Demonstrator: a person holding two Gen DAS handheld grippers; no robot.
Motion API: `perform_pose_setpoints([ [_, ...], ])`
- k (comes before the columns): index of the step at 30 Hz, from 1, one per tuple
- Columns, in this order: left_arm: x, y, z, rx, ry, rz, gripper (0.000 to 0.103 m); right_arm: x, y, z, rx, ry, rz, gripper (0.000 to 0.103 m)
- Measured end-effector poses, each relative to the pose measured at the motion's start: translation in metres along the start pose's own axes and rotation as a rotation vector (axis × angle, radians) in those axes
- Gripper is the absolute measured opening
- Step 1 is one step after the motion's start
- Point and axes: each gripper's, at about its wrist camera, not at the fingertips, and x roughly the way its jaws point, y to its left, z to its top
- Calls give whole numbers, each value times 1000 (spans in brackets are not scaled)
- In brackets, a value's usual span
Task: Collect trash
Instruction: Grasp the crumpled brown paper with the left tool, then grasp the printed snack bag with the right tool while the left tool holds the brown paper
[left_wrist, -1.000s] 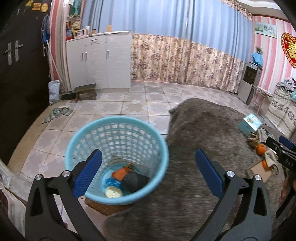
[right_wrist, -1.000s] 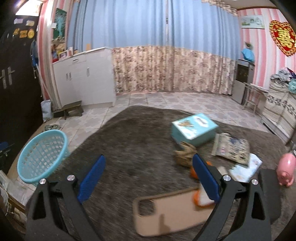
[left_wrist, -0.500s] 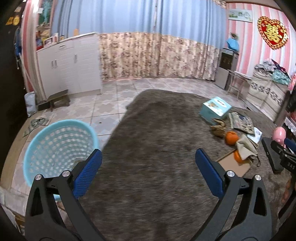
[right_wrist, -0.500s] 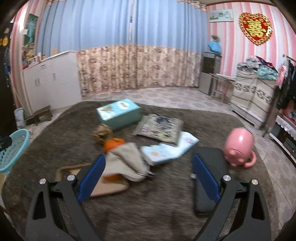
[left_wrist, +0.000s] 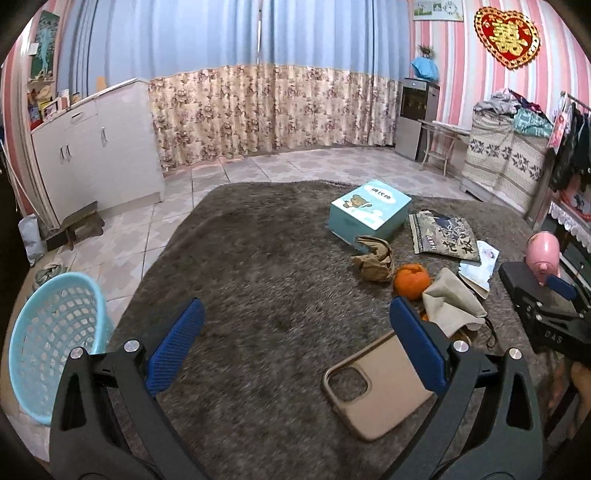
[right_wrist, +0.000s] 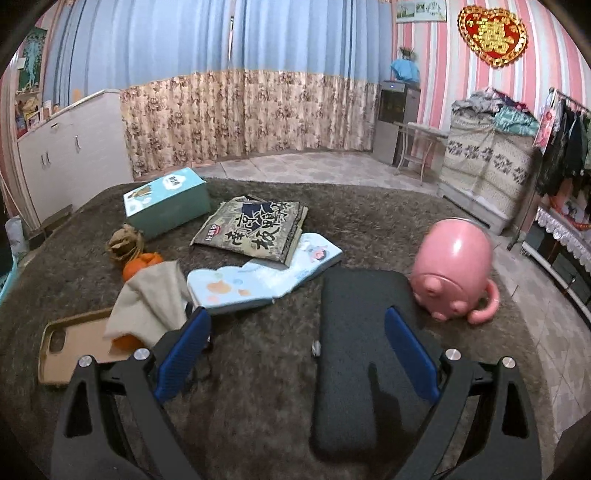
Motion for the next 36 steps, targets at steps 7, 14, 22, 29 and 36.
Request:
perform_pose_setpoints([
  [7,39,-16,19,5,33,-30,97,33,-3,41,36,14,12,93],
  [14,95,-59,32,64,102,-69,96,50,-14,49,69,31,-18,93],
  [22,137,-72,33,55,205,-181,46,66,-8,57,37,56,-4,93],
  [29,109,-50,33,77,126,-139,39,90,15,72,-4,95,15,92],
  [36,85,-10,30,49,98,-77,39,126,14,72,39,200,22,60],
])
